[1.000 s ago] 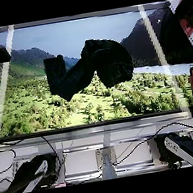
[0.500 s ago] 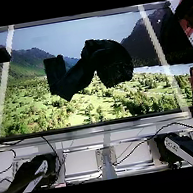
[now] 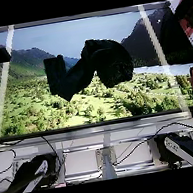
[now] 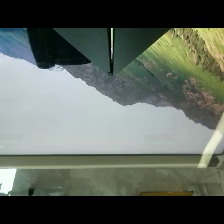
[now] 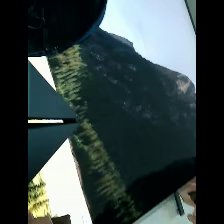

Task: Fold the clothes and pants, and hang the long-sleeved shirts on hangers.

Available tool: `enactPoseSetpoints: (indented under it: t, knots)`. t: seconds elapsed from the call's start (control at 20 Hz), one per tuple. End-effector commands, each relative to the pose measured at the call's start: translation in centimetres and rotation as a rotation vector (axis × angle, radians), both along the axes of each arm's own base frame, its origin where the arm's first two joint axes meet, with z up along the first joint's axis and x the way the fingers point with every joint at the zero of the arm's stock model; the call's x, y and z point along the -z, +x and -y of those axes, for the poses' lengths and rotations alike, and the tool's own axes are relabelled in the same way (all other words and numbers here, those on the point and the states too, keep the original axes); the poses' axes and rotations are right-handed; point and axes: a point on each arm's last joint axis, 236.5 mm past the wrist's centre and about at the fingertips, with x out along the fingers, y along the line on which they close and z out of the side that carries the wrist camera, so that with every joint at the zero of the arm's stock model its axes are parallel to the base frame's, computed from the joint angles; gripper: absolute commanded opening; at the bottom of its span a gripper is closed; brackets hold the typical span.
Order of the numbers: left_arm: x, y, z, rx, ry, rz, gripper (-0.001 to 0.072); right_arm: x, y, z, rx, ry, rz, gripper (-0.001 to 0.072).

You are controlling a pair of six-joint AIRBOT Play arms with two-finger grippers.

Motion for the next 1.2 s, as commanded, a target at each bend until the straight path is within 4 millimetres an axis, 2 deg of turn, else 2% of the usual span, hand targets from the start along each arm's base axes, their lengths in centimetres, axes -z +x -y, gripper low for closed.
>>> enactPoseSetpoints:
  t: [0.0,0.15,0.35,0.5,0.6,0.65,0.7,0.75,0.85,0.95,1.0,1.1,1.15]
  knots:
    - [0.0,0.0,0.1,0.001,0.0,-0.001,0.0017,3.1,1.1,-3.4,-0.109,0.123,-0.072,0.0051]
    - [0.0,0.0,0.1,0.001,0.0,-0.001,0.0017,10.7,1.3,-8.8,-0.309,0.224,-0.28,0.0051]
    - [0.0,0.0,0.1,0.001,-0.001,-0.001,0.0016,21.1,-0.5,-15.4,-0.517,0.312,-0.51,0.0051]
    - [0.1,0.0,0.4,0.007,-0.035,-0.001,0.0016,26.7,-1.8,-19.4,-0.572,0.372,-0.581,0.0051]
    - [0.2,0.0,1.4,0.029,-0.123,-0.002,0.0016,28.9,-1.4,-22.1,-0.6,0.401,-0.555,0.0056]
    - [0.2,0.0,1.8,0.037,-0.161,-0.003,0.0016,29.6,-1.1,-23.3,-0.61,0.411,-0.533,0.0101]
    - [0.2,0.0,2.0,0.041,-0.176,-0.003,0.0016,30.2,-0.7,-24.6,-0.621,0.421,-0.51,0.0175]
    - [0.2,0.0,2.0,0.041,-0.176,-0.003,0.0016,30.7,-0.4,-25.8,-0.633,0.431,-0.494,0.0209]
    - [0.2,0.0,2.0,0.041,-0.176,-0.003,0.0017,32.1,-0.1,-28.6,-0.641,0.489,-0.493,0.0366]
    - [0.2,0.0,2.0,0.041,-0.177,-0.003,0.0021,33.9,-0.2,-31.5,-0.634,0.577,-0.515,0.0367]
    - [0.2,0.0,2.0,0.041,-0.176,-0.003,0.0022,35.0,-0.2,-32.7,-0.619,0.626,-0.533,0.0404]
    - [0.2,0.0,2.0,0.041,-0.176,-0.003,0.0023,36.8,-0.5,-34.2,-0.577,0.715,-0.573,0.062]
    - [0.2,0.0,2.0,0.041,-0.177,-0.003,0.0023,37.8,-0.7,-34.6,-0.555,0.748,-0.599,0.063]
